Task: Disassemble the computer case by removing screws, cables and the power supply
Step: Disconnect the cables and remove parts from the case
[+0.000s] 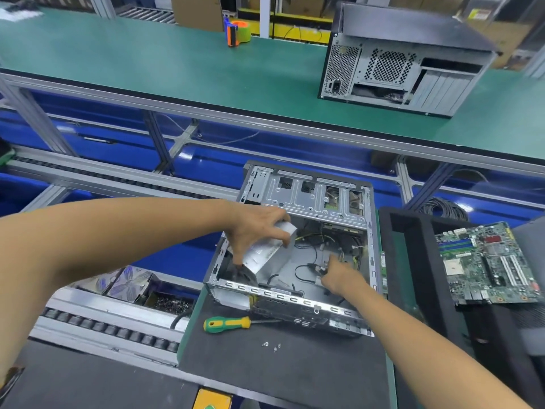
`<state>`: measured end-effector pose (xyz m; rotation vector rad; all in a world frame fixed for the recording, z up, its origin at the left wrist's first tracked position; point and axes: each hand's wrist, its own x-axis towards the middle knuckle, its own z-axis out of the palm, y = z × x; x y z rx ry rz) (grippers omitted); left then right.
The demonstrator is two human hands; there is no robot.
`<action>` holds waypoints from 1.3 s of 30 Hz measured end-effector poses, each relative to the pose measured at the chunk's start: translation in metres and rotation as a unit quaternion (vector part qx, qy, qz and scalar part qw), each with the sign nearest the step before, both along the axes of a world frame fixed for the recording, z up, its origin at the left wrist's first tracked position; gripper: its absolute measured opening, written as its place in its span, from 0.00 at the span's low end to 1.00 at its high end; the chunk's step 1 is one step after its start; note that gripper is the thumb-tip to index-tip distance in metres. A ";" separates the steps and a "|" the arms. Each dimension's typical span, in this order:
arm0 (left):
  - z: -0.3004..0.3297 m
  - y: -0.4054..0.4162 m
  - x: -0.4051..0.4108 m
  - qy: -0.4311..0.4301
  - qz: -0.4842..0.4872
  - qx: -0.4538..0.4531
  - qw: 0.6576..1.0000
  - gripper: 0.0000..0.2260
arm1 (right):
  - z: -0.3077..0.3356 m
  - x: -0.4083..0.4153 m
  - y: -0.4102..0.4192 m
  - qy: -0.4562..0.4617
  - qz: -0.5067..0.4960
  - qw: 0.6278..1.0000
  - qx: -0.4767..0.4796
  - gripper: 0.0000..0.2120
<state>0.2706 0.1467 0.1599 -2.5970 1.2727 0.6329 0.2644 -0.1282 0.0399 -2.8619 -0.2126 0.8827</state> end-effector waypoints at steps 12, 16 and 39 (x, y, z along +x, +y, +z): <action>0.070 -0.031 0.020 -0.088 -0.264 0.119 0.953 0.54 | -0.009 0.000 -0.001 -0.071 0.028 0.997 -0.003 0.27; 0.108 -0.015 0.013 -0.090 -0.236 0.089 0.963 0.52 | -0.003 -0.002 0.000 -0.134 0.048 0.990 0.001 0.21; 0.143 0.014 -0.075 0.257 0.513 -0.646 0.504 0.21 | 0.111 -0.007 -0.069 0.036 -0.217 0.834 0.506 0.11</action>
